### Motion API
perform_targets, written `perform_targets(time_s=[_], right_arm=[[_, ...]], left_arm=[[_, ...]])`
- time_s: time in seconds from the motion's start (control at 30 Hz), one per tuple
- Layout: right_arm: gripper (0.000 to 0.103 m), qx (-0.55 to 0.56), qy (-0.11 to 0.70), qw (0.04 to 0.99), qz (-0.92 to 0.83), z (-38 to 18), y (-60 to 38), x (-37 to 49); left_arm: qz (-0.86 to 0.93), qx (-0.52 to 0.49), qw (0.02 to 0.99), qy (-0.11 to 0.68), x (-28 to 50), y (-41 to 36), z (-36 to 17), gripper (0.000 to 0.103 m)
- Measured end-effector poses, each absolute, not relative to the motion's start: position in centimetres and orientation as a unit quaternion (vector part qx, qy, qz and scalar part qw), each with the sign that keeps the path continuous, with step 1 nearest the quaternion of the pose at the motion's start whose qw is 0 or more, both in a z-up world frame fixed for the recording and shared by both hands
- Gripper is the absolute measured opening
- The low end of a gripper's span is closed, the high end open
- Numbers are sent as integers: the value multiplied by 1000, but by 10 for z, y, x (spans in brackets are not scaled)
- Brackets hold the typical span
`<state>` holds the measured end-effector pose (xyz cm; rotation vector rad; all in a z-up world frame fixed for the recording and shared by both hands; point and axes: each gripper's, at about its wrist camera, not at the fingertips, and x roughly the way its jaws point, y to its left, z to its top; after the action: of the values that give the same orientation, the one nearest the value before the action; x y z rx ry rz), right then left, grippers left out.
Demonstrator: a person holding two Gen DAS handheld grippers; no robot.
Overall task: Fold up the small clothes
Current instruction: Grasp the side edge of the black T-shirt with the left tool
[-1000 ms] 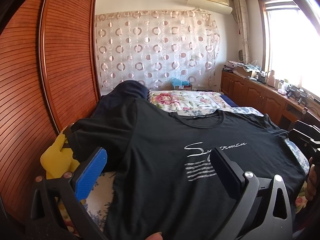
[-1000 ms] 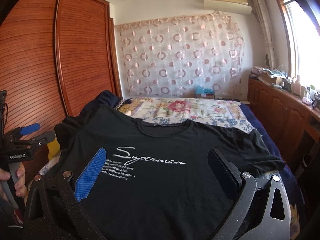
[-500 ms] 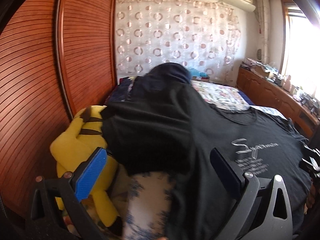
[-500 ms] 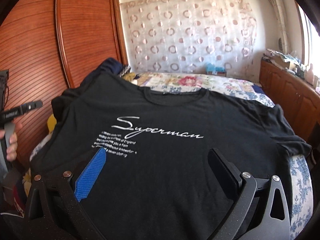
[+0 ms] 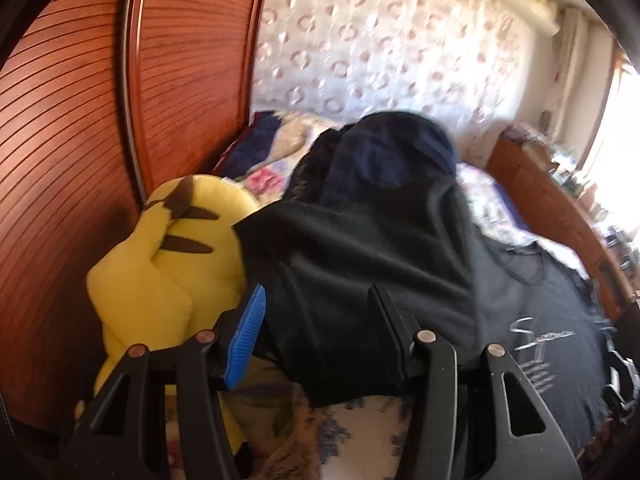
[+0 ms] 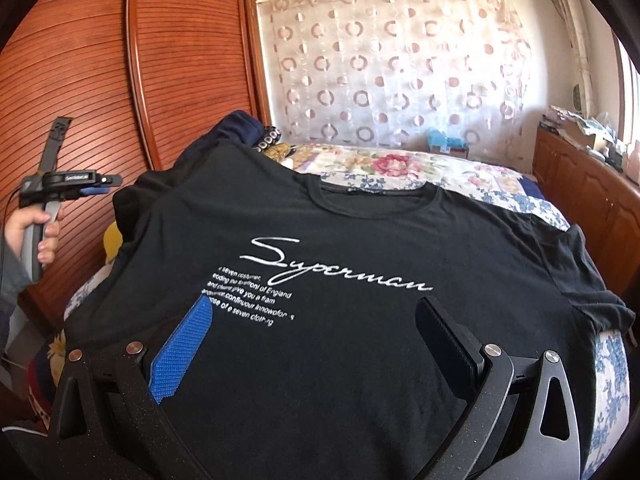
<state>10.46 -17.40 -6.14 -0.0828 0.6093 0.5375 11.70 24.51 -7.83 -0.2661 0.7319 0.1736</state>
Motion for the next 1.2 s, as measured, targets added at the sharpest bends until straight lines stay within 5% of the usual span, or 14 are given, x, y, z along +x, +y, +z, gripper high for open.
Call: perform_targets(time_s=[0.13, 0.23, 0.4, 0.9, 1.2], right_arm=[[103, -34, 300, 918, 259, -63, -177, 107], [103, -31, 297, 919, 257, -62, -179, 106], [103, -28, 295, 921, 253, -62, -181, 104], [103, -15, 299, 922, 246, -65, -189, 107], [103, -7, 294, 926, 238, -61, -198, 106]], left_arm=[[84, -115, 914, 379, 130, 247, -86, 52], [88, -116, 911, 386, 135, 250, -91, 27], [80, -98, 913, 387, 133, 248, -90, 11], [53, -19, 962, 269, 99, 181, 7, 5], [-51, 28, 961, 269, 125, 86, 38, 5]])
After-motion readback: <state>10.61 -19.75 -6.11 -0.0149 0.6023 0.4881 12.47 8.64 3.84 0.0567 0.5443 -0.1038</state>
